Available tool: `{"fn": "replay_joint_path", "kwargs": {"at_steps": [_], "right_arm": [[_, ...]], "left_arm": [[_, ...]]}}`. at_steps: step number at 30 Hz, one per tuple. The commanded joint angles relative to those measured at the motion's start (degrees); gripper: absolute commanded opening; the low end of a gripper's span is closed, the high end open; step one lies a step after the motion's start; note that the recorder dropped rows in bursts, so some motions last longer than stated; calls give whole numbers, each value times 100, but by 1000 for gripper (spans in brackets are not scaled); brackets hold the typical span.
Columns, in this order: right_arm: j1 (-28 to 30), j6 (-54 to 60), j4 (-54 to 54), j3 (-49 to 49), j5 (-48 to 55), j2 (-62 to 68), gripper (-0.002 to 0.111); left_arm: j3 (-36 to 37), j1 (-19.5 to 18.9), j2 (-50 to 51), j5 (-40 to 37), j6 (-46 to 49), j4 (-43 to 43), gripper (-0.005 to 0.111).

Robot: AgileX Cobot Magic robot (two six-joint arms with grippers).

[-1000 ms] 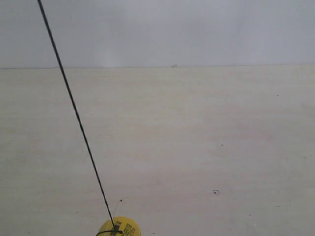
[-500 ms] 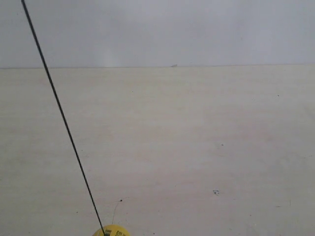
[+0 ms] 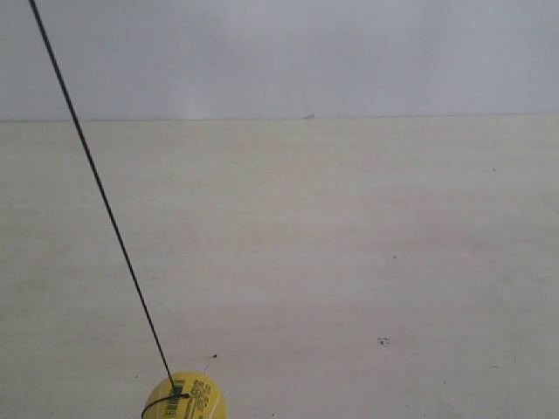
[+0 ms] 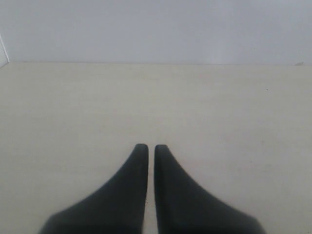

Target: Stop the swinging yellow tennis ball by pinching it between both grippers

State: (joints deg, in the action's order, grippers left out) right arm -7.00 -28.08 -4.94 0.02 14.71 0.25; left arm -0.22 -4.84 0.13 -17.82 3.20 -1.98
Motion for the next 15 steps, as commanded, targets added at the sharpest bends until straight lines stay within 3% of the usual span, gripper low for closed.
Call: {"fn": "replay_joint_path", "kwargs": {"at_steps": [1, 12, 15], "right_arm": [[26, 7, -80, -2, -29, -25, 0], [26, 7, -80, -2, -29, -25, 0], [26, 7, -54, -2, 548, -25, 0]], "left_arm": [[22, -1, -13, 43, 34, 9, 5], [22, -1, -13, 43, 34, 9, 5], [22, -1, -13, 23, 34, 9, 5]]}}
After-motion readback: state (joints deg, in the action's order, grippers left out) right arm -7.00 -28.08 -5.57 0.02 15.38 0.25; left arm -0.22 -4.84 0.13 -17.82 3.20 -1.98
